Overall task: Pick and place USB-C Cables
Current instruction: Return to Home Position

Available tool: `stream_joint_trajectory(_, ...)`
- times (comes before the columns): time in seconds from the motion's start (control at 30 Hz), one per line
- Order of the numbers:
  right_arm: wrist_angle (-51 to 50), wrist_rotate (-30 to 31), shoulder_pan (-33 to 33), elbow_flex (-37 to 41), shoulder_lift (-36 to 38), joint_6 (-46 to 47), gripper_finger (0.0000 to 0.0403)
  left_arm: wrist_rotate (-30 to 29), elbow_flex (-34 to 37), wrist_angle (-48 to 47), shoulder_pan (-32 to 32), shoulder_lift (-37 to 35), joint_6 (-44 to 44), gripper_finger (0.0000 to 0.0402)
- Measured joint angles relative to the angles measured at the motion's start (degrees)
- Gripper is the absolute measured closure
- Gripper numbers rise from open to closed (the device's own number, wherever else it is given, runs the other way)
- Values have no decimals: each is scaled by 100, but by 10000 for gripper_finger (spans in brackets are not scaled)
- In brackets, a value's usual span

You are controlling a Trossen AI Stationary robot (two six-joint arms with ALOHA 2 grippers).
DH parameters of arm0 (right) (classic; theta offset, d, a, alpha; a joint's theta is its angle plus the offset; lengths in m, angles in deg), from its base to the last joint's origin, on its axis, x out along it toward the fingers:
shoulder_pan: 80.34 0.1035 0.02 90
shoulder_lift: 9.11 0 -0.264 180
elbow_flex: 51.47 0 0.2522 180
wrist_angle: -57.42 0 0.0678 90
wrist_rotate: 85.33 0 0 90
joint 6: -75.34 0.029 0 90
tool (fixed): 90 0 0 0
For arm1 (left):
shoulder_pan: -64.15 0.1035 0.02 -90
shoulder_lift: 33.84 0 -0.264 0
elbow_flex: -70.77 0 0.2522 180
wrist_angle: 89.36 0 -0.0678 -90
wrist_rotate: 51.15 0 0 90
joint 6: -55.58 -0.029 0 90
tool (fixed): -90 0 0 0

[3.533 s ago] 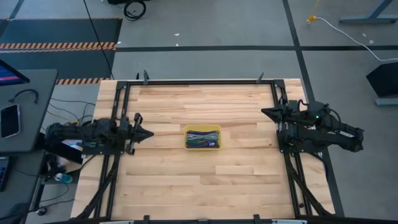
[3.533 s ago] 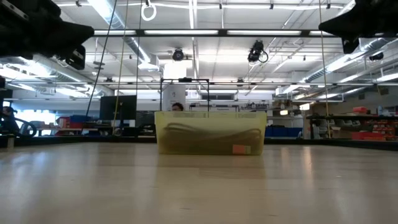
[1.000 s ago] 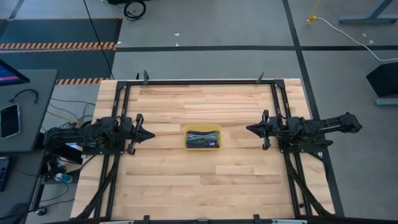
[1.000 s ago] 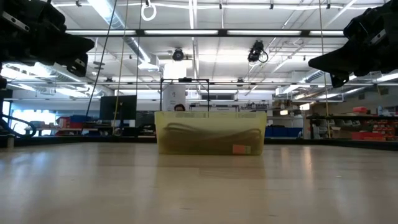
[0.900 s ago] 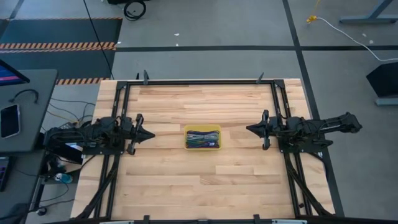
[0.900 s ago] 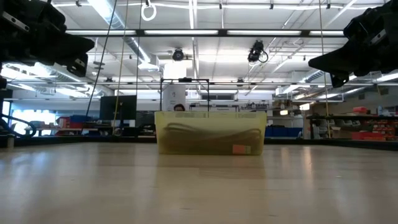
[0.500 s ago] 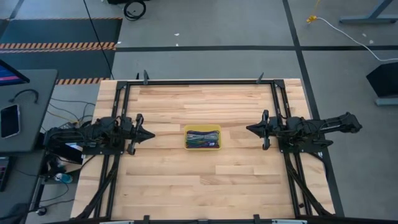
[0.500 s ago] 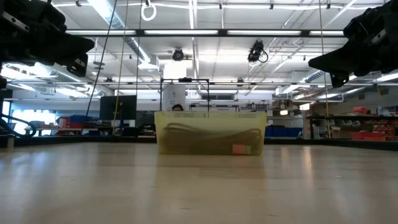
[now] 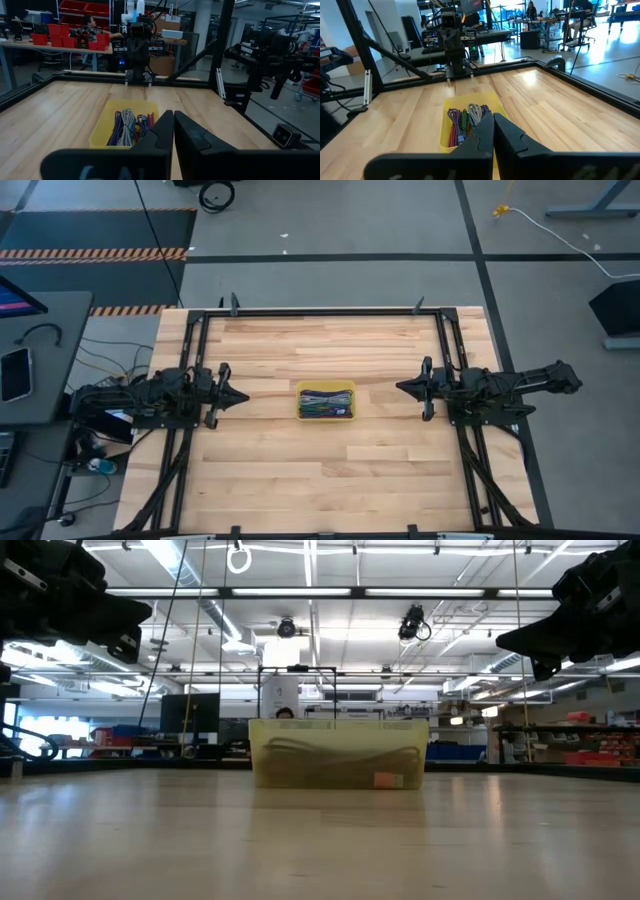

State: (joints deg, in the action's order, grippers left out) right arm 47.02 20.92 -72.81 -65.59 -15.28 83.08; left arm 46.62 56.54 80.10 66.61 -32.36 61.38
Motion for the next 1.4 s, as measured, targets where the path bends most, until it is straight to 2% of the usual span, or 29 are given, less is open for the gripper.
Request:
stream_joint_trajectory(0.33,-1,2,-2,0,1,2,395,-48,0,10,-308,0,0,383)
stream_joint_trajectory(1.4,-1,2,-2,0,-1,2,395,-61,2,103,-308,0,0,379)
